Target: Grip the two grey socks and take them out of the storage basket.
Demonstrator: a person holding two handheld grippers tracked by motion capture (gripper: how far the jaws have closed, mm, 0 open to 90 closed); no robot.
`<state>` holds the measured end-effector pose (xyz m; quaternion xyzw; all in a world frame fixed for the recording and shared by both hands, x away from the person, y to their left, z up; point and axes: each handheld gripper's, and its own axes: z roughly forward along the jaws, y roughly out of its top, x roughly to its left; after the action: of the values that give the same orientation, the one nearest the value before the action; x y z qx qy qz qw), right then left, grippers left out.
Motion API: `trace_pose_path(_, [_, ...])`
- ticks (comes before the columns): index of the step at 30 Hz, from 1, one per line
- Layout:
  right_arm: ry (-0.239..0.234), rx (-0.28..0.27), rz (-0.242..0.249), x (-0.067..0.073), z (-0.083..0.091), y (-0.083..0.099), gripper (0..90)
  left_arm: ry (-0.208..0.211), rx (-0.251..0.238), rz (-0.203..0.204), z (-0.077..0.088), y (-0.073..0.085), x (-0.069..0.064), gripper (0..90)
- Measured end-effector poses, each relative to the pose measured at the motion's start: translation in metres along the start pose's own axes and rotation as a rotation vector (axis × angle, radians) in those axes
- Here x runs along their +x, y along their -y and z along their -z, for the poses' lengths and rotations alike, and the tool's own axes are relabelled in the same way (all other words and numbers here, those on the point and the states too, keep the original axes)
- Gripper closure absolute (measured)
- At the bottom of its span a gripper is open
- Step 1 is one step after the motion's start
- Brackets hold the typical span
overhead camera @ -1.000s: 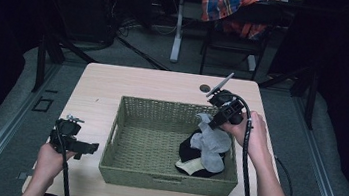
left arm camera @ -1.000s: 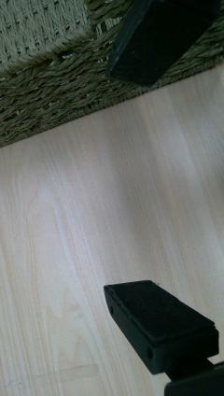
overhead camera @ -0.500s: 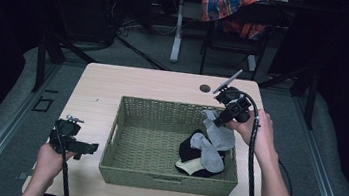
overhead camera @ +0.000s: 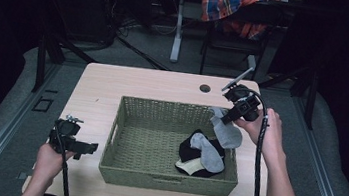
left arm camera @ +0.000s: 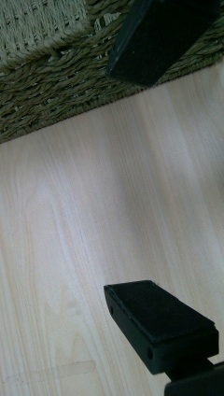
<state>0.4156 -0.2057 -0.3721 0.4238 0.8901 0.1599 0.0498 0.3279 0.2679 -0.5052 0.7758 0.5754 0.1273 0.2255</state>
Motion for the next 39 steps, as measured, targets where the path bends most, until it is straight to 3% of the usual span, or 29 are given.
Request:
trace_pose_path(18, [0.016,-0.037,-0.053,-0.023,0.022,0.018,86.0,-0.007,-0.012,0.003,0.0,0.0,0.001,0.5])
trace_pose_path(25, [0.04,-0.03,-0.114,-0.04,0.023,0.028,86.0,-0.007,-0.009,0.007,0.0,0.0,0.002,0.5])
trace_pose_path(39, [0.048,-0.035,-0.181,-0.064,0.025,0.045,86.0,-0.009,-0.008,0.009,-0.001,0.0,0.002,0.5])
